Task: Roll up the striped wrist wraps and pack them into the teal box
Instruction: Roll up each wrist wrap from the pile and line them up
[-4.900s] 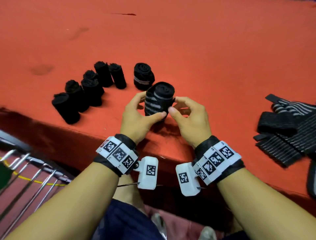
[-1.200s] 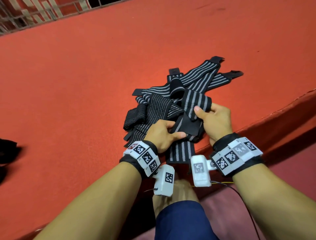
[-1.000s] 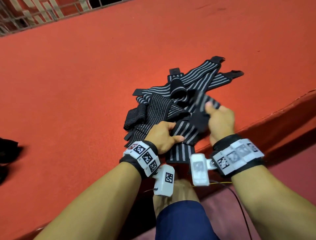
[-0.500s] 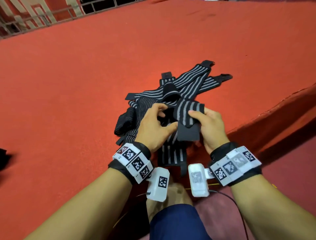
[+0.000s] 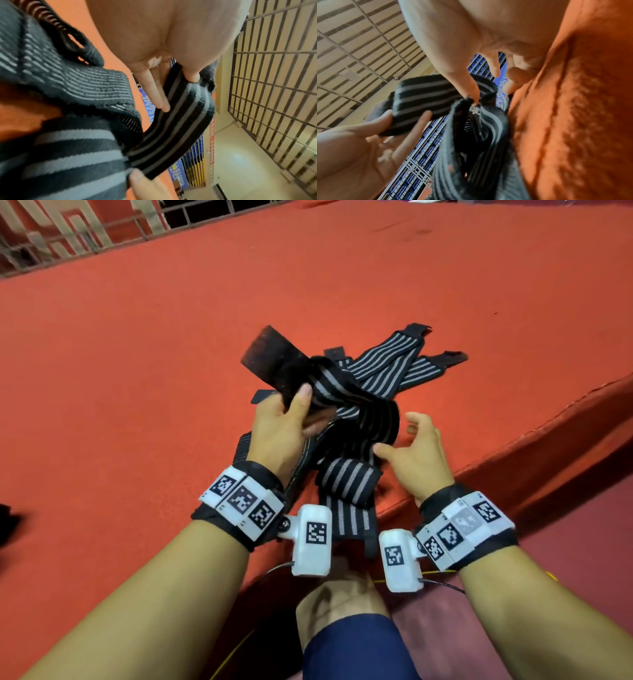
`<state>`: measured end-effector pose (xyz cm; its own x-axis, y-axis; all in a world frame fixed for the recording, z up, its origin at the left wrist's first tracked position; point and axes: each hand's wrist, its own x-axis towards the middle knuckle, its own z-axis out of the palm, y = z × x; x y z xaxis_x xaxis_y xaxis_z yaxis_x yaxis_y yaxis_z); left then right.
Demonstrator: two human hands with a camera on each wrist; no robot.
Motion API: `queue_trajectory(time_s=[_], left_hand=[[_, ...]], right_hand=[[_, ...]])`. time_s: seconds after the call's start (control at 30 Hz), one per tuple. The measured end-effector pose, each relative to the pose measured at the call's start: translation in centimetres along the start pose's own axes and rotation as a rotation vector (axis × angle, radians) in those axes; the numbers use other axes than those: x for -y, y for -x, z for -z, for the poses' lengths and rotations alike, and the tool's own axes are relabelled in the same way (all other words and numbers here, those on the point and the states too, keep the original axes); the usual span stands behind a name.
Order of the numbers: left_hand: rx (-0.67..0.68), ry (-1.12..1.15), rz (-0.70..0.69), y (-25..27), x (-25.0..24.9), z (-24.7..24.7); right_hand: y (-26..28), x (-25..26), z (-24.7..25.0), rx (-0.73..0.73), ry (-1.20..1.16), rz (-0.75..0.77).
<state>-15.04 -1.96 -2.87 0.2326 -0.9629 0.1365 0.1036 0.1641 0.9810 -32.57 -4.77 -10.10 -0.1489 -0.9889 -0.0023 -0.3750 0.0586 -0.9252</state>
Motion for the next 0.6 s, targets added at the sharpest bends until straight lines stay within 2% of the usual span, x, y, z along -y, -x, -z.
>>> queue_trajectory(time_s=[0.13, 0.27, 0.4, 0.47, 0.6], left_hand=[[-0.018, 0.085, -0.024, -0.3, -1.3, 0.7], [-0.026, 0.018, -0.039, -0.1, -1.7, 1.3], [-0.041, -0.075, -0.072, 0.5, -1.6, 2.1], [-0.068, -0.109, -0.089, 0.7, -1.8, 2.5], [-0.129, -0.161, -0.165, 1.1, -2.6, 3.4]], right_hand=[[-0.3, 0.7, -0.7, 0.103, 0.077, 0.010], [-0.3, 2.2, -1.2, -0.056, 0.037, 0.056], [0.0, 4.9, -0.7, -0.159, -0.208, 0.140], [0.6, 6.5, -0.4, -0.138, -0.322, 0.203], [2.6, 9.5, -0.4, -0.006, -0.471, 0.277]])
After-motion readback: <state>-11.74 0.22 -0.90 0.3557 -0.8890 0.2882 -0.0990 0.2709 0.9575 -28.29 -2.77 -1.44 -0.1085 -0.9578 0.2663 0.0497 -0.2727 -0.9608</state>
